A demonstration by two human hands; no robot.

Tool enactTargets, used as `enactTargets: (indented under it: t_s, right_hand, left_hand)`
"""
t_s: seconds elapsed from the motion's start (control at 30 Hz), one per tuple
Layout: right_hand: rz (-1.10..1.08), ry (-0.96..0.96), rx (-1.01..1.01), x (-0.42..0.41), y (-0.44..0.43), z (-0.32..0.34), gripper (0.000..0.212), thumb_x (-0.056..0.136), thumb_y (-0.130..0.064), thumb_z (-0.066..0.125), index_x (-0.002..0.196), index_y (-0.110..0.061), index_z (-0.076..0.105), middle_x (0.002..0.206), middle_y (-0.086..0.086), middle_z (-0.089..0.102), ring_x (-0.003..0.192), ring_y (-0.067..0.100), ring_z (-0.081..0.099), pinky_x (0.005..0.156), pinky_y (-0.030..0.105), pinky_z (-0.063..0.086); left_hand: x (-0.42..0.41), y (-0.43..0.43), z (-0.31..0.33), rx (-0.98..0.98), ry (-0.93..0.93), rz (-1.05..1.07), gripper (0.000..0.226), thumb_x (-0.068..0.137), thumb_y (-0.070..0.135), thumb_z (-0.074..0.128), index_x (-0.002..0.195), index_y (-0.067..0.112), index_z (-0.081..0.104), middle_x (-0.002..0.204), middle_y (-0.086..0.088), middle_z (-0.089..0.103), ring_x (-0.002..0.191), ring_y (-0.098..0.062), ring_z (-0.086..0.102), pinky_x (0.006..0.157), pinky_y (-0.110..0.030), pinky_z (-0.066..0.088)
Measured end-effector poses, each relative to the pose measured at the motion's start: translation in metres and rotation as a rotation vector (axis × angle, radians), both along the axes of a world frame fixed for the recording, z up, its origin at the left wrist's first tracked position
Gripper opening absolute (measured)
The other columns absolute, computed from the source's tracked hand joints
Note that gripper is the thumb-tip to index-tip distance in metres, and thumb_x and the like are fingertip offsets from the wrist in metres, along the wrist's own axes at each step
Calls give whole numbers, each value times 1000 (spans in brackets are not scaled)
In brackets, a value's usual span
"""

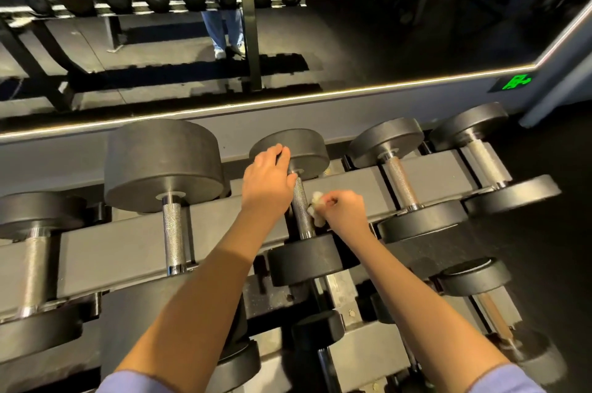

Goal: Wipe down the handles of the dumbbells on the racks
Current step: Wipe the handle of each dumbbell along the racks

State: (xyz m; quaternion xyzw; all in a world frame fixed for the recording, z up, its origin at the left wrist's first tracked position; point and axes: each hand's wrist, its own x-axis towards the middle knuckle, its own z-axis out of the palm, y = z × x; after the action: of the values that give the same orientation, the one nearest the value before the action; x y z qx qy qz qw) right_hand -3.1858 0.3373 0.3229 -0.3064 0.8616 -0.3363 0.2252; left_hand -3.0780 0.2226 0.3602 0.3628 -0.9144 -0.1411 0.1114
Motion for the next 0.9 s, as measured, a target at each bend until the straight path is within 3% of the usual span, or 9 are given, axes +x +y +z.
enactTargets:
  t_s: [0.07, 0.23, 0.33, 0.43, 0.57, 0.7, 0.8, 0.9]
  right_hand:
    - [-120, -61, -52, -9, 11, 2, 15, 80, -6, 61, 67, -7, 68, 63, -3, 59, 59, 11, 52, 50, 13, 39]
    - [-236, -9, -137, -46, 39, 12, 10, 84, -9, 63, 78, -6, 70, 72, 6, 63, 69, 18, 56, 61, 27, 45]
    - [-248, 24, -124, -69, 52, 18, 8, 86, -12, 62, 83, -11, 69, 71, 1, 62, 68, 16, 58, 63, 27, 46]
    - [-259, 73, -109, -95, 60, 21, 9, 89, -16, 61, 87, -13, 69, 76, 2, 63, 71, 19, 60, 65, 32, 51]
    - [-174, 150, -54, -129, 71, 23, 15, 91, -21, 59, 86, -9, 67, 77, 6, 64, 73, 21, 60, 65, 32, 49]
    - [-100, 208, 12, -165, 81, 13, 12, 89, -11, 59, 79, -6, 64, 75, 8, 62, 76, 27, 60, 63, 31, 41]
    - [-41, 150, 49, -186, 79, 7, 9, 89, -12, 61, 90, -7, 68, 83, 6, 65, 82, 22, 61, 67, 24, 38]
    - [47, 112, 100, -196, 70, 0, 11, 88, -10, 61, 95, -7, 69, 89, 11, 68, 87, 25, 63, 66, 21, 37]
  left_hand:
    - [-3, 4, 1, -15, -11, -32, 54, 100, 31, 42, 148, 12, 27, 153, -4, 25, 139, -21, 22, 112, -36, 26]
    - [-15, 20, 1, 35, -24, -51, 54, 99, 33, 43, 147, 14, 30, 155, -6, 17, 143, -24, 10, 116, -39, 23]
    - [-27, 27, 3, -12, -21, -136, 53, 98, 29, 43, 147, 12, 30, 152, -4, 26, 140, -19, 19, 114, -32, 22]
    - [-50, 41, 4, 102, -16, -205, 53, 98, 26, 43, 147, 13, 29, 150, 0, 28, 137, -16, 25, 111, -31, 24]
    - [-94, 55, 1, 185, -68, -266, 57, 99, 24, 44, 150, 12, 23, 155, 0, 21, 141, -18, 21, 112, -33, 24]
    - [-139, 60, 0, 204, -19, -254, 60, 98, 21, 47, 151, 13, 20, 158, -1, 18, 144, -19, 17, 115, -39, 23]
    - [-169, 62, 1, 150, 18, -197, 63, 98, 22, 48, 152, 15, 17, 160, 0, 12, 146, -18, 12, 117, -39, 23]
    - [-180, 63, -5, 83, 41, -125, 60, 98, 20, 48, 152, 17, 21, 159, 3, 15, 144, -15, 15, 112, -36, 32]
